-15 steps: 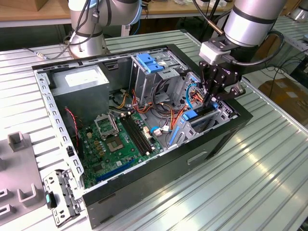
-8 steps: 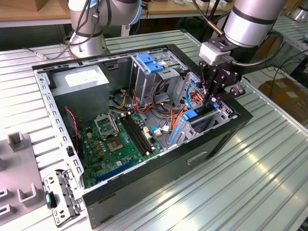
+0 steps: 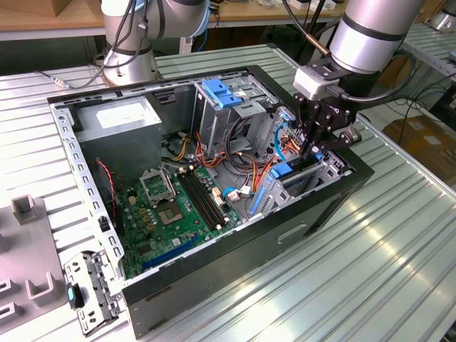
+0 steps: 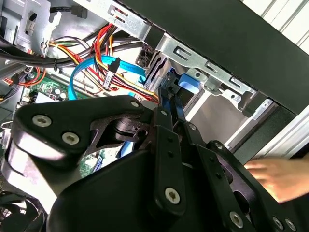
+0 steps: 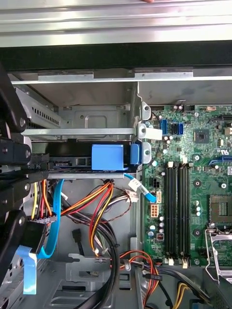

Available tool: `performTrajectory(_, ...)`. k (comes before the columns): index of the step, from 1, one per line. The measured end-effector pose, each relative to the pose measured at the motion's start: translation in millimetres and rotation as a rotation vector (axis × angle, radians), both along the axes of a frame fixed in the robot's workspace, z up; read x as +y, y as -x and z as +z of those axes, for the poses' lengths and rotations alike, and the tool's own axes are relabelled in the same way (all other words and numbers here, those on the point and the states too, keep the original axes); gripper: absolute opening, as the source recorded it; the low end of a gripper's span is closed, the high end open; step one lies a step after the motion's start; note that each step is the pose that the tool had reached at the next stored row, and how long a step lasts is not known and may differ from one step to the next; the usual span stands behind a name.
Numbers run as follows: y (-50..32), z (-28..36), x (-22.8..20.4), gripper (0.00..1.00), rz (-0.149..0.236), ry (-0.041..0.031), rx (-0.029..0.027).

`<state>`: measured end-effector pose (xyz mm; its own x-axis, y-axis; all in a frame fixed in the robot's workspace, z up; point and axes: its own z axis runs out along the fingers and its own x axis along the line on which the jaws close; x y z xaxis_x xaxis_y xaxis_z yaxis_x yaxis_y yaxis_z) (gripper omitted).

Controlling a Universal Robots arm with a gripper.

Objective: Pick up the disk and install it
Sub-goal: 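Insert the first disk wire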

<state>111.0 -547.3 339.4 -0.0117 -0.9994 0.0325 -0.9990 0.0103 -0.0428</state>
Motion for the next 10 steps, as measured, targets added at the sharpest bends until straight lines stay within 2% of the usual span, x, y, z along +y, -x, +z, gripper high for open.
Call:
performTrajectory(1, 0.0, -0.1, 0.0, 0.18, 0.000, -0.0002, 0.0000)
performTrajectory(2, 0.0, -0.1, 0.0, 0.24, 0.000, -0.0002, 0.0000)
performTrajectory(3, 0.0, 1.2, 0.0, 0.24, 0.000, -0.0001, 0.0000)
performTrajectory(4, 0.0, 3.3, 0.0, 0.24, 0.000, -0.0001, 0.0000)
performTrajectory(5, 0.0, 8.1, 0.0, 0.31, 0.000, -0.0001, -0.0001)
performTrajectory(6, 0.0, 11.9, 0.0, 0.31, 0.000, 0.0001, 0.0000)
performTrajectory(7, 0.0, 11.8, 0.0, 0.31, 0.000, -0.0001, 0.0000)
performTrajectory(8, 0.0, 11.8, 0.0, 0.29, 0.000, -0.0001, 0.0000)
performTrajectory(9, 0.0, 11.9, 0.0, 0.23, 0.000, -0.0001, 0.0000)
performTrajectory(10, 0.0, 12.0, 0.0, 0.11, 0.000, 0.0000, 0.0000)
